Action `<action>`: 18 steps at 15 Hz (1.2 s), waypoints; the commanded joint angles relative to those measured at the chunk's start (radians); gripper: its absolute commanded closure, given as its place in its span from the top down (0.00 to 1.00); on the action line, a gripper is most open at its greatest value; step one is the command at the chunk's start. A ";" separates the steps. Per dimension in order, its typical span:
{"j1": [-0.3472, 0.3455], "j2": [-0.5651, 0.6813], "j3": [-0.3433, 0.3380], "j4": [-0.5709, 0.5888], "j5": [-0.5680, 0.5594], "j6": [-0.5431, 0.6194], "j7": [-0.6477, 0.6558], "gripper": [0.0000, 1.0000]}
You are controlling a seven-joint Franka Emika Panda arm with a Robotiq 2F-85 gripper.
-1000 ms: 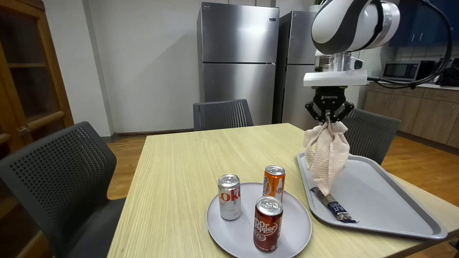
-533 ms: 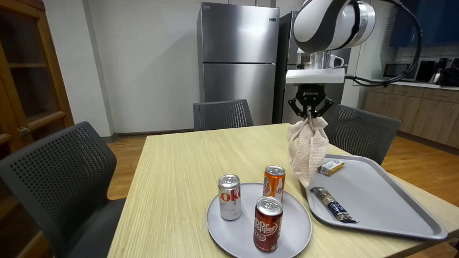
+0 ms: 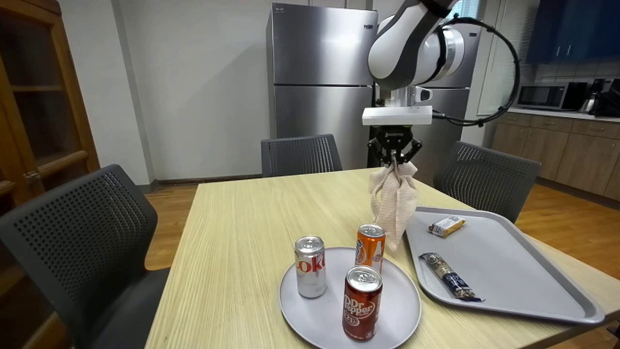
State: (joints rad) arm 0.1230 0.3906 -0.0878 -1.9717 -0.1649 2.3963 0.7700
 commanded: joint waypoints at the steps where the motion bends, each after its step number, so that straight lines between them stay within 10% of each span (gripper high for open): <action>1: 0.030 0.088 -0.010 0.107 -0.024 -0.034 0.010 0.02; 12: 0.073 0.227 -0.035 0.189 -0.017 -0.056 0.007 0.02; 13: 0.076 0.231 -0.036 0.193 -0.017 -0.060 0.006 0.34; 18: 0.084 0.225 -0.046 0.189 -0.021 -0.062 0.003 0.63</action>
State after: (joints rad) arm 0.1893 0.6124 -0.1173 -1.8136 -0.1705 2.3780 0.7700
